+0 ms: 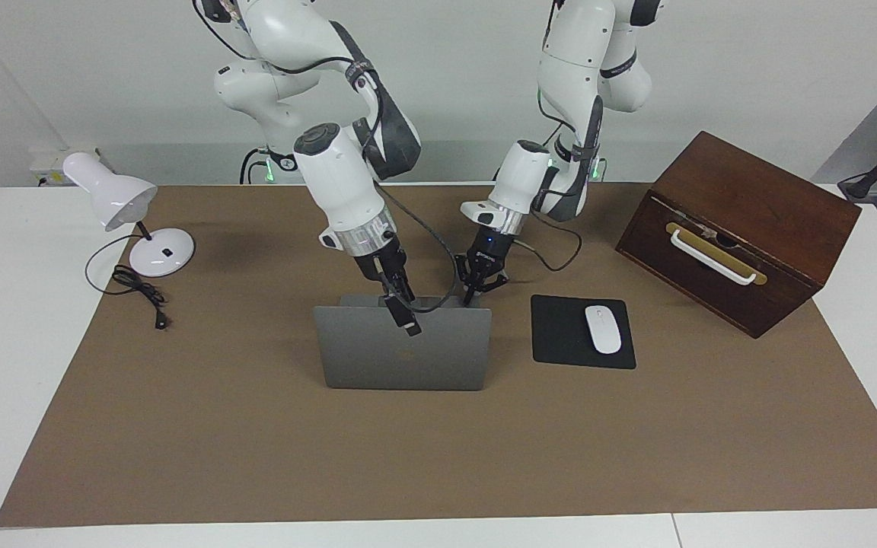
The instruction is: Close laptop with both arms
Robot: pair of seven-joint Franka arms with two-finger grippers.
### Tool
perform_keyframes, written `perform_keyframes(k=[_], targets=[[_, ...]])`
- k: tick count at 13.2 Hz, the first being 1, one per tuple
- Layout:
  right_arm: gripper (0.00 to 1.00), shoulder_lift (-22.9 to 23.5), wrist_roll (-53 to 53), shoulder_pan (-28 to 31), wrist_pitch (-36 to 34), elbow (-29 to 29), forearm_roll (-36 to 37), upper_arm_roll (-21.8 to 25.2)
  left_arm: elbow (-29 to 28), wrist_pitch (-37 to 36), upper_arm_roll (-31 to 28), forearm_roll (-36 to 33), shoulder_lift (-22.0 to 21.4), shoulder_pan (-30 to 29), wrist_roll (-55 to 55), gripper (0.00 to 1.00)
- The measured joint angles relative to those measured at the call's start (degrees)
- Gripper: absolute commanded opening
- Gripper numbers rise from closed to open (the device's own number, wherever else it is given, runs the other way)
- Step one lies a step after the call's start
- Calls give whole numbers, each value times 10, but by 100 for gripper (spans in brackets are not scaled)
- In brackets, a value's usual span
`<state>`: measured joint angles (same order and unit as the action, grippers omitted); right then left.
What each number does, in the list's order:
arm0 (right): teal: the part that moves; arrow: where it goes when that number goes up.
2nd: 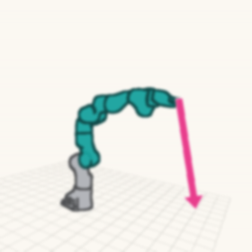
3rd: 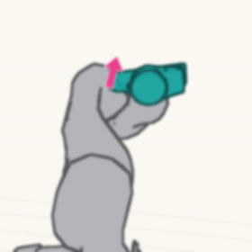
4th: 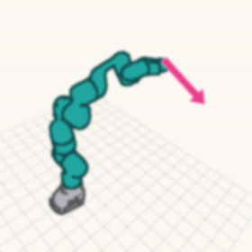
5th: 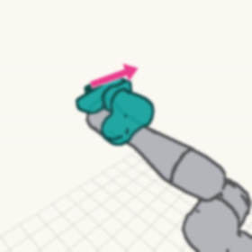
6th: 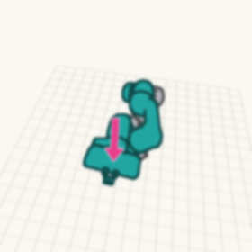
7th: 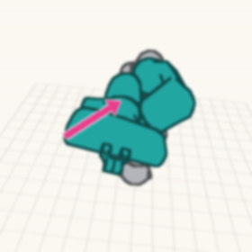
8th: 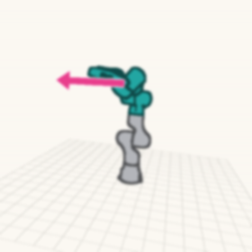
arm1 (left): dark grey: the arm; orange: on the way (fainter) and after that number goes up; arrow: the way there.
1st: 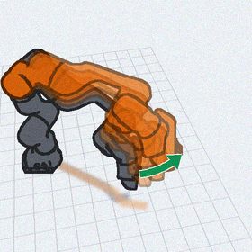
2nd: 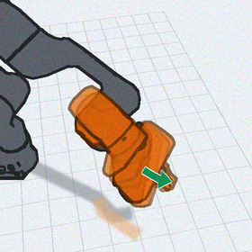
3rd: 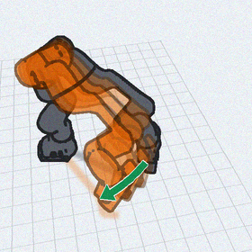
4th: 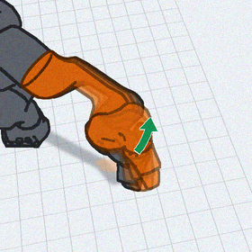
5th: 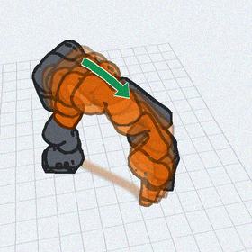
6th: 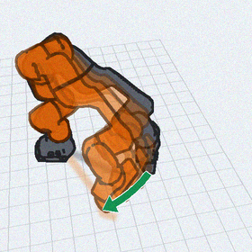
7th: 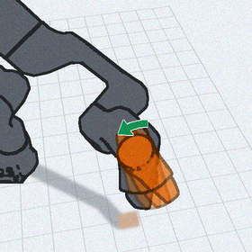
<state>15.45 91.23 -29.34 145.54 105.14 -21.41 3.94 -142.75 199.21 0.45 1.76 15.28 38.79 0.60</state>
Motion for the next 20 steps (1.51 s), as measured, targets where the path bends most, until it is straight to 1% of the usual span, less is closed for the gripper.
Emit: perform_keyframes(k=[5, 11, 13, 15, 18, 20], targets=[[100, 0, 0, -2, -14, 5, -3, 0, 0, 1, -1, -5, 0, 0, 0, 0], [100, 0, 0, -3, -18, 34, -3, -4, 0, 1, -2, -9, 1, 0, 0, 0], [100, -3, 0, -3, -42, 35, -8, -7, 0, 2, -4, -18, 1, -1, 0, 0], [100, -7, -9, -3, -73, 35, -41, -7, 0, 2, -4, -20, 1, -1, 0, 0], [100, -13, -27, -1, -124, 35, -67, -7, 0, 2, -4, -20, 1, -1, 0, 0], [100, -15, -29, -1, -134, 35, -69, -7, 0, 2, -4, -20, 1, -1, 0, 0]])
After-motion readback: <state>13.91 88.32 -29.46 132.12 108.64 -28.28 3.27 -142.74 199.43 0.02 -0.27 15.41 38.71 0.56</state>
